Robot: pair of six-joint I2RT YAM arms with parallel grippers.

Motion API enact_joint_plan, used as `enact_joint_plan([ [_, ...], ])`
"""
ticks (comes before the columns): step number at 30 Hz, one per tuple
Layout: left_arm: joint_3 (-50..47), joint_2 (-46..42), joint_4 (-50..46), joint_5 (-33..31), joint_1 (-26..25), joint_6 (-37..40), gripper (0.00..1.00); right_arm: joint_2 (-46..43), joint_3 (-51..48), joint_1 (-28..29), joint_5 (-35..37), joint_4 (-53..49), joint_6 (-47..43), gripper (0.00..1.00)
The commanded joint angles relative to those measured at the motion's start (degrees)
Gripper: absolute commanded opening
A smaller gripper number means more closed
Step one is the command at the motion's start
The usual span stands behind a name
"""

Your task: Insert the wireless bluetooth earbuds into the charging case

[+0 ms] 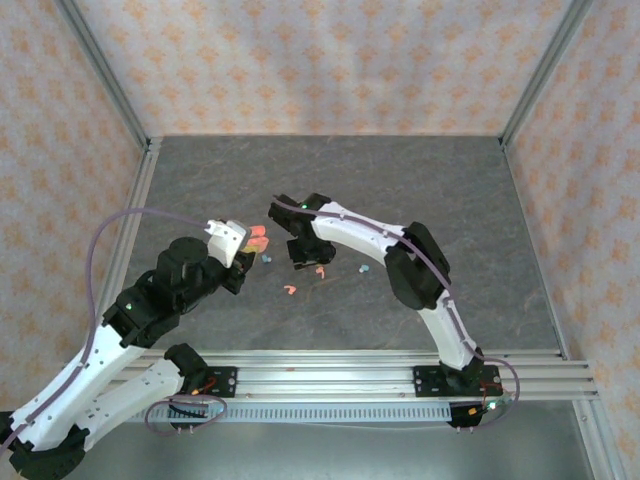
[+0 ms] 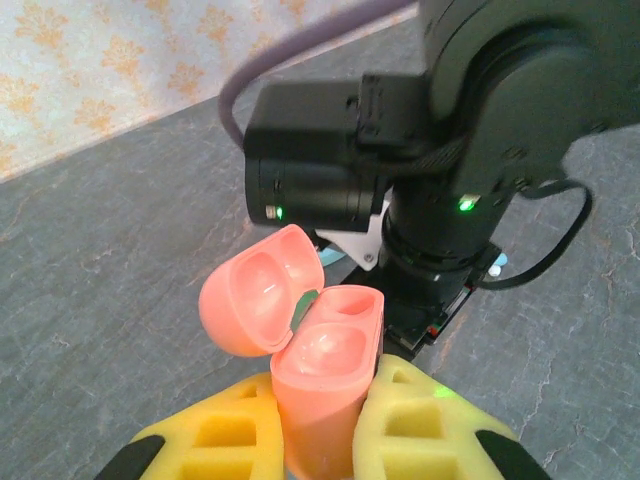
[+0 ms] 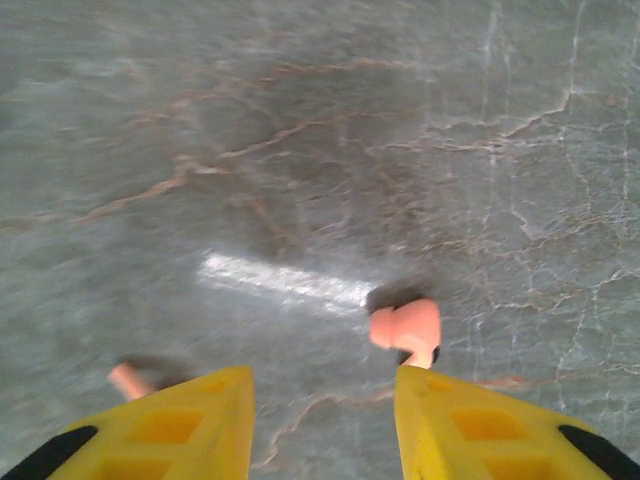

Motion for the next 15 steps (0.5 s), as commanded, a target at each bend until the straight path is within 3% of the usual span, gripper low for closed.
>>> enact_joint_plan([
  [1,0.03,-0.88,-0.23,-1.73,0.28,-0.87,0.00,1.10,2.99,-0.39,4.39,-5.01,1.21,0.40],
  [15,0.24,0.04,-0.71,-1.69,0.27,0.52,0.00,2.26,-1.00,-0.97,4.14,-3.21,1.82,0.33],
])
